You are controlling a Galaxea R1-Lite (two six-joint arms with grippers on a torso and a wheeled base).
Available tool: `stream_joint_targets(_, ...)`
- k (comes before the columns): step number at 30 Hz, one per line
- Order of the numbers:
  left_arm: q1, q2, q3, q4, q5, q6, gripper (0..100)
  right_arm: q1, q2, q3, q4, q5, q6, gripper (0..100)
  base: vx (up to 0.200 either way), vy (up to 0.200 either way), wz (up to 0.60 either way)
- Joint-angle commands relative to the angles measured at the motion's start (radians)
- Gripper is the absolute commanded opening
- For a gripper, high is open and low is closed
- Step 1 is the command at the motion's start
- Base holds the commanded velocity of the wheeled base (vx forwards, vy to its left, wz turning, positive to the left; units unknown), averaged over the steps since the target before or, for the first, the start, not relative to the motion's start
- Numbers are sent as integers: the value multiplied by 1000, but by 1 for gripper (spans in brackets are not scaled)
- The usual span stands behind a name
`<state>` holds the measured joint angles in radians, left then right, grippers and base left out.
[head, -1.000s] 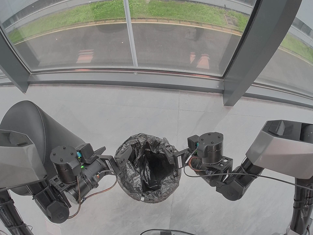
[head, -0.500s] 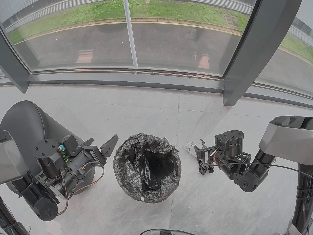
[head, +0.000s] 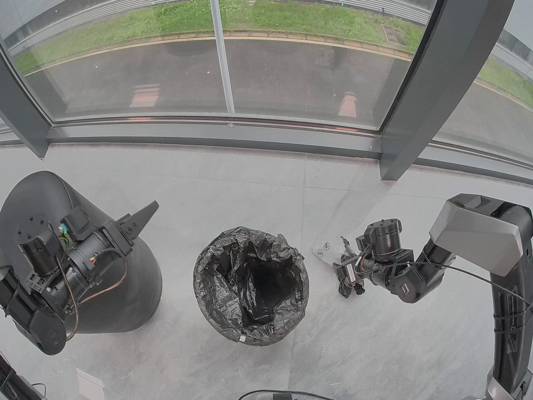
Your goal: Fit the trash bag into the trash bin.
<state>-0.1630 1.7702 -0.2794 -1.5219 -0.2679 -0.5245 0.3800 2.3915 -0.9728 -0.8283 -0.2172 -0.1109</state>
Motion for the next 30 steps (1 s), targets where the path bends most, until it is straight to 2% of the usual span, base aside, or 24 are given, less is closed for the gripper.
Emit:
stream_joint_targets(1,126,-137,-17,39,-106,-117,100,-47,94,-192,143,27,-58,100,0,0,0)
stream_joint_targets(5,151,-141,-18,35,-129,-135,100,-62,172,-351,238,29,-62,100,0,0,0)
stream_joint_targets(13,158,-135,-18,32,-128,-135,100,-61,230,-511,336,29,-61,100,0,0,0)
stream_joint_targets(23,160,-132,-15,34,-128,-134,100,-56,253,-573,391,30,-66,100,0,0,0)
stream_joint_targets(30,160,-127,-15,37,-128,-134,100,-58,282,-630,406,21,-141,100,0,0,0)
